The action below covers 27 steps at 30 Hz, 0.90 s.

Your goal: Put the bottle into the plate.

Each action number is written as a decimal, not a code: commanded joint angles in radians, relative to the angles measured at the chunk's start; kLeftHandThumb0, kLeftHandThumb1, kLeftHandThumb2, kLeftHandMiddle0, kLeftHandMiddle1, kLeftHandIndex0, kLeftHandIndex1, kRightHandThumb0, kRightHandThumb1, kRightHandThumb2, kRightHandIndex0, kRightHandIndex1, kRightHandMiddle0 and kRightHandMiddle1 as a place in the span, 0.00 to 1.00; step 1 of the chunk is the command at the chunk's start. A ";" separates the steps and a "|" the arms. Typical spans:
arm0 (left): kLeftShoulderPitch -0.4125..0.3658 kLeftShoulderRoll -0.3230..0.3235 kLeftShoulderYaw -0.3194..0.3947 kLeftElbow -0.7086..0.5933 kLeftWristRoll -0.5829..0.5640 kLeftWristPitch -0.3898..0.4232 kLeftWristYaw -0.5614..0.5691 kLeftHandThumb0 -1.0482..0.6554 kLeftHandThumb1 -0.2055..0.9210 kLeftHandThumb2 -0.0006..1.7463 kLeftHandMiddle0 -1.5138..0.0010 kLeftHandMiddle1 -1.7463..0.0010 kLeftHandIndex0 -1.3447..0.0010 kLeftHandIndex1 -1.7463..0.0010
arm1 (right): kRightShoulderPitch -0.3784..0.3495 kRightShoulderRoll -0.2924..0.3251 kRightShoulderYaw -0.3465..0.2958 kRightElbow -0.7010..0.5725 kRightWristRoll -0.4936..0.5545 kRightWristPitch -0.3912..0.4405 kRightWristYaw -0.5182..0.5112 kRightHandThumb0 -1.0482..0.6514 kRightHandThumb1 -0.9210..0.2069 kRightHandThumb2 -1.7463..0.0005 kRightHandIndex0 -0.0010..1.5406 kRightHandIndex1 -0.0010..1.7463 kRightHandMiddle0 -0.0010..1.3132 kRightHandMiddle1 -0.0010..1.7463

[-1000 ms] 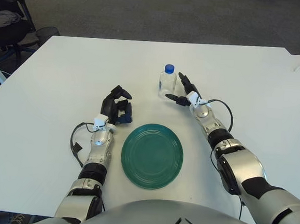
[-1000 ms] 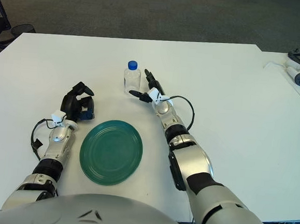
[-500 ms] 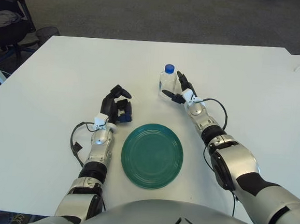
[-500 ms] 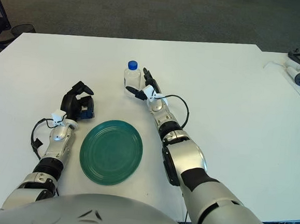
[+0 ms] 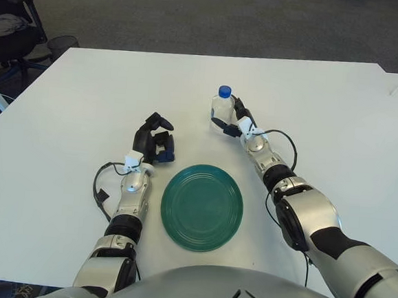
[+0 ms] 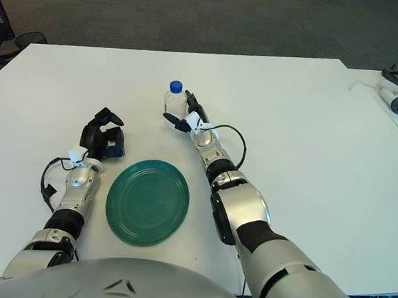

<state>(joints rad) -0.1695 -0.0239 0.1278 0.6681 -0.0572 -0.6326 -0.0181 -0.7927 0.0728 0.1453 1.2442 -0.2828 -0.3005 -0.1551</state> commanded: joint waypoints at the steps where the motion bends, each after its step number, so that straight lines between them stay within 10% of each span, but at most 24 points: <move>1: 0.074 -0.019 0.000 0.063 0.009 -0.010 0.020 0.30 0.32 0.86 0.15 0.00 0.45 0.00 | 0.011 0.011 -0.002 0.027 0.009 0.030 0.024 0.00 0.00 0.80 0.05 0.00 0.00 0.06; 27: 0.078 -0.011 -0.022 0.050 0.050 0.006 0.078 0.29 0.30 0.88 0.15 0.00 0.43 0.00 | 0.009 0.036 0.032 0.051 -0.017 0.049 0.051 0.00 0.00 0.81 0.06 0.00 0.00 0.02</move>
<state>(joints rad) -0.1695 -0.0218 0.1184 0.6644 -0.0276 -0.6276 0.0522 -0.8060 0.0951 0.1672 1.2620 -0.2925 -0.2876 -0.1309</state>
